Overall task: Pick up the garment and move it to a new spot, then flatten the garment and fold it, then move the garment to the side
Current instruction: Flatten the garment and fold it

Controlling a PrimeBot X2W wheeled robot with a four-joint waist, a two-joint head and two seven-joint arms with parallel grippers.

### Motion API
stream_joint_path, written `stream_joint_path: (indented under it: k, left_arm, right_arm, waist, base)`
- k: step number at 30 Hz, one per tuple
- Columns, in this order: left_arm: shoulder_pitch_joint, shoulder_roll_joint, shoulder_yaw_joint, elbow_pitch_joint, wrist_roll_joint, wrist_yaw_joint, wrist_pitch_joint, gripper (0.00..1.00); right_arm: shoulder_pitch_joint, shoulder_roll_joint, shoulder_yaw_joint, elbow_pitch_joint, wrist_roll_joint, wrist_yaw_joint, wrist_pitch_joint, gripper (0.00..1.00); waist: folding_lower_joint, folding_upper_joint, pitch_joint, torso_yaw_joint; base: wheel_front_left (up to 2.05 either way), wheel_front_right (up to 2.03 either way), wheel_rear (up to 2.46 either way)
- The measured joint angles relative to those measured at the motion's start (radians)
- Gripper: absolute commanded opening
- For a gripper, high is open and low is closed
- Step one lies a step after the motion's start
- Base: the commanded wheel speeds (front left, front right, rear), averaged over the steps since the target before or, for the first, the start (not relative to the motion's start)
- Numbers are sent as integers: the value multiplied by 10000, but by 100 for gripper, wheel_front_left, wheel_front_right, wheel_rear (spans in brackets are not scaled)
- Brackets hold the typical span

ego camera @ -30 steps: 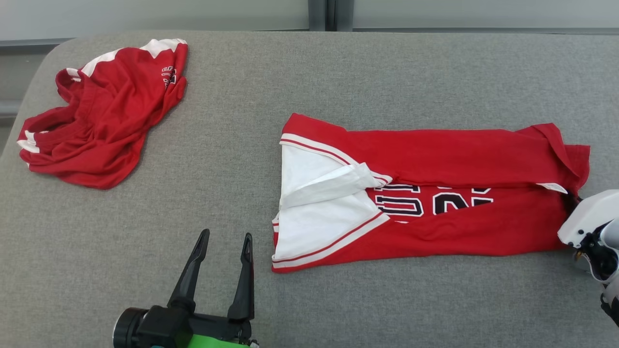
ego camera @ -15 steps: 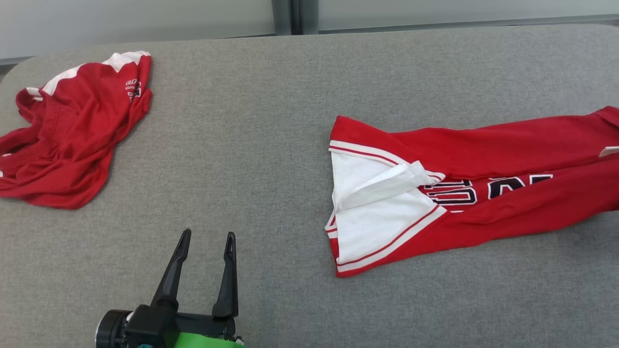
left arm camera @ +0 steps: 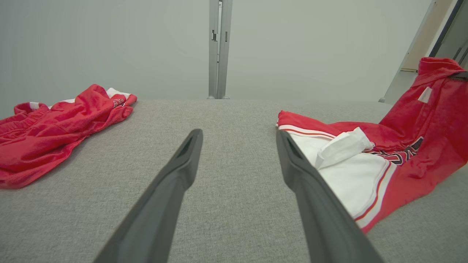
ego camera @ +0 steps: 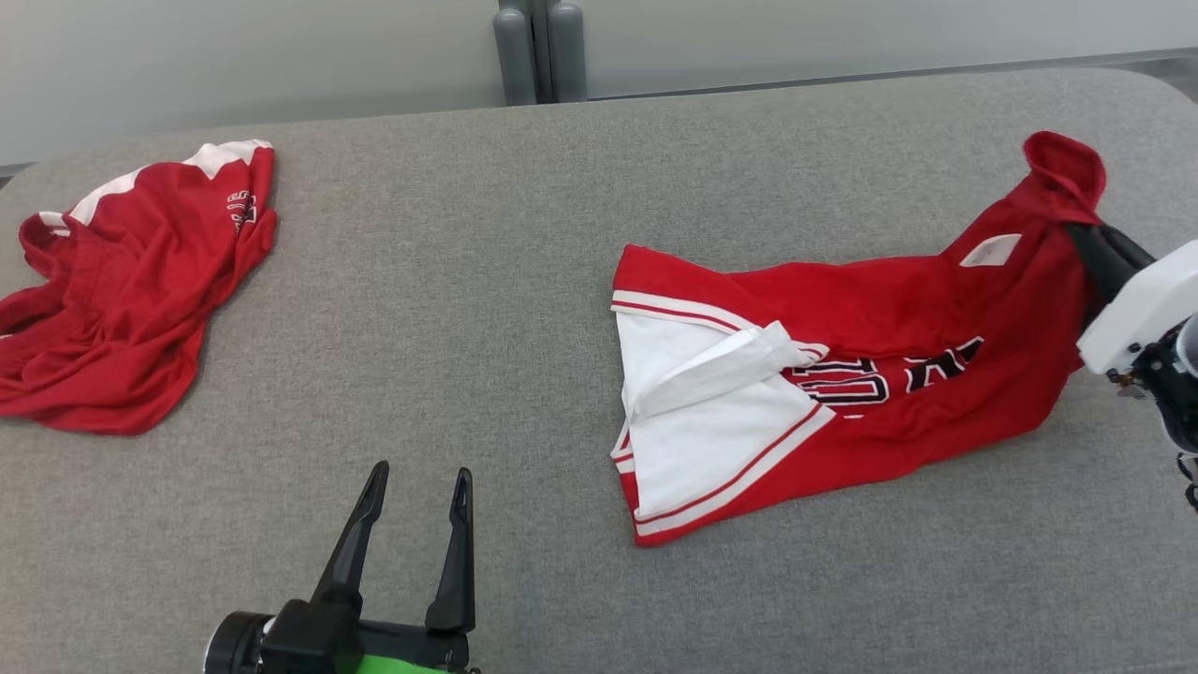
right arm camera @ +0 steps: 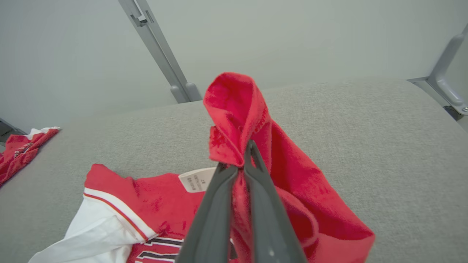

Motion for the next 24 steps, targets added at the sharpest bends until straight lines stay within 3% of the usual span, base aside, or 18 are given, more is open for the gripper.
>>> stream_joint_path:
  k: [6,14,24]
  left_arm:
    - [-1,0,-107,98,-102,0,2,100]
    - [-23,0,-232,173,-153,-31,0,100]
    - [-228,0,-374,270,-228,-52,0,100]
  right_arm:
    - [598,803,-71,-1714,-541,0,341,0]
    - [1346,2368,-31,-3338,-1358,-2,1047,0]
    - [1529,4084,617,-3099,-1818,-4,1576,0]
  waist:
    - [0,0,-18,298]
    - [0,0,104,719]
    - [0,0,352,1100]
  base:
    - [0,0,0]
    - [0,0,0]
    - [0,0,0]
